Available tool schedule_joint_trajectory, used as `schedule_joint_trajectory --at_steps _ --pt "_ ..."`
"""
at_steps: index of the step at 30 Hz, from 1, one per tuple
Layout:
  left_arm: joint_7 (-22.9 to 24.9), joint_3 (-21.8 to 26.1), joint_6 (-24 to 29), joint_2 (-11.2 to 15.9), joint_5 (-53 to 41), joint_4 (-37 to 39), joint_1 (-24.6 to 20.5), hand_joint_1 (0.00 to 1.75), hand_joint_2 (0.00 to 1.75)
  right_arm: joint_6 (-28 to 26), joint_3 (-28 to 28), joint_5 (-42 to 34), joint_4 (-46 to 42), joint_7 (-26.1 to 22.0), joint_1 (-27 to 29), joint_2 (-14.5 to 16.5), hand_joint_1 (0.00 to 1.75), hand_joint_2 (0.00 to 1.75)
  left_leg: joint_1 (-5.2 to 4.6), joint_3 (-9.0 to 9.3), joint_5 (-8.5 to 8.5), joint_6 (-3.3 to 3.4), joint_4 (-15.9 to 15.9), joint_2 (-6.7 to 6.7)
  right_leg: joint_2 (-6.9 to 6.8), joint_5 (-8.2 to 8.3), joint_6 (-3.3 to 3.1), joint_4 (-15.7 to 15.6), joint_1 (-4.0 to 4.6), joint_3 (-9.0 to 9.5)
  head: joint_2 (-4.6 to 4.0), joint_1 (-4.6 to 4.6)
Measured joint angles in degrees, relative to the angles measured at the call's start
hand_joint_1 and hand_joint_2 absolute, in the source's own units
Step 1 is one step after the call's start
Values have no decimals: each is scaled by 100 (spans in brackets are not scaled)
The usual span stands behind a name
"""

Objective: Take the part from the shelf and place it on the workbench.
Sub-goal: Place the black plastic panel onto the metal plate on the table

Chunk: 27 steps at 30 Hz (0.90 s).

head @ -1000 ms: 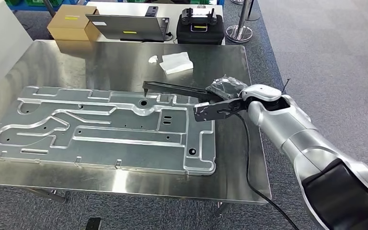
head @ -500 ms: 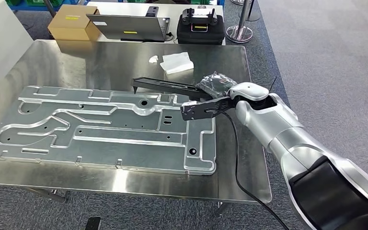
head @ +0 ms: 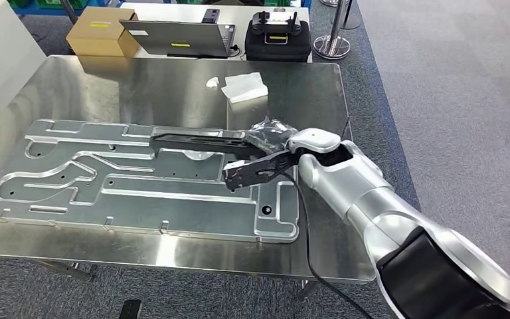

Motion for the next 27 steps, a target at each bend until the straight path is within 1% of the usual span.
schedule_joint_trajectory --at_steps 5,14,21,27 --pt "95 1 21 0 -2 0 -12 0 175 2 144 -180 -330 151 148 101 175 175 0 -1 1 -1 -1 -1 -2 0 0 1 0 1 0 0" --pt "137 10 59 0 1 0 -9 0 175 5 353 -525 -652 254 144 129 175 175 -2 0 2 0 2 -3 -4 3 1 1 -2 7 0 0" --pt "78 26 62 0 16 0 -2 0 175 85 652 -867 -934 358 143 146 175 175 -1 0 2 1 4 -3 -4 3 2 1 -2 8 0 0" --pt "201 107 153 5 4 0 3 0 175 95 1046 -1278 -1161 501 143 146 175 175 -1 1 2 1 4 -3 -4 3 1 1 -2 8 0 0"
